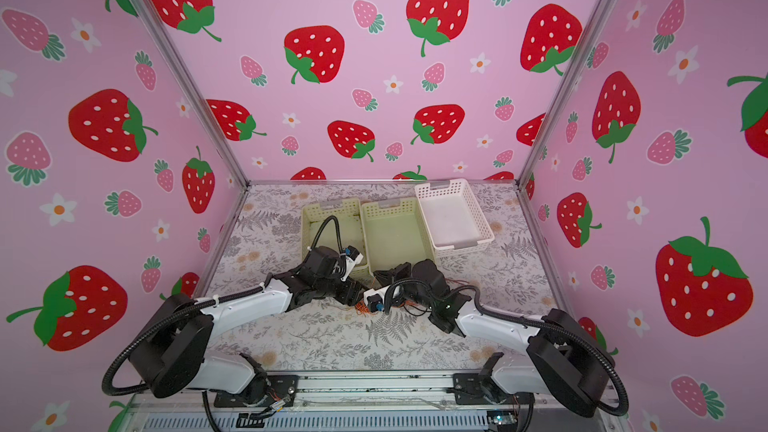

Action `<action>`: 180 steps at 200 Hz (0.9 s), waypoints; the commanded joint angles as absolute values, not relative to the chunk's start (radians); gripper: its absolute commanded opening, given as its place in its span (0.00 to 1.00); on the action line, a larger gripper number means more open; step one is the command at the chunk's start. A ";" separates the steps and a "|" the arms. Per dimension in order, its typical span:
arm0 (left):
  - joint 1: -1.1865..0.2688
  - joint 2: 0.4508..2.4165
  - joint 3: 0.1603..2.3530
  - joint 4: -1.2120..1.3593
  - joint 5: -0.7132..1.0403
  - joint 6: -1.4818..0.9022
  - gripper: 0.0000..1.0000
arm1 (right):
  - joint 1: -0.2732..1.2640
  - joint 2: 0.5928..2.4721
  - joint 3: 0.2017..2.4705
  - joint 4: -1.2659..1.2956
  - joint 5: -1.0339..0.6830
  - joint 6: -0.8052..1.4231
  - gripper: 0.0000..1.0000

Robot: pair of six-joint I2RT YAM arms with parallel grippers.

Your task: Untangle the cables

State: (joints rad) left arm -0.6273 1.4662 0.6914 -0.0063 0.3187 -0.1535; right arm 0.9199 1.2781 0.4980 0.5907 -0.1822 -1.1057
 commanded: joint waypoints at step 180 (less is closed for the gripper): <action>-0.667 1.366 0.780 -0.063 0.217 -0.055 0.29 | 0.825 0.993 0.382 0.704 0.077 -0.951 0.00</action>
State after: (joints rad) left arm -0.6842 1.4170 0.7712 -0.0315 0.2577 -0.0753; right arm 0.8799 1.0817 0.3939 0.6235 0.0189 -1.0607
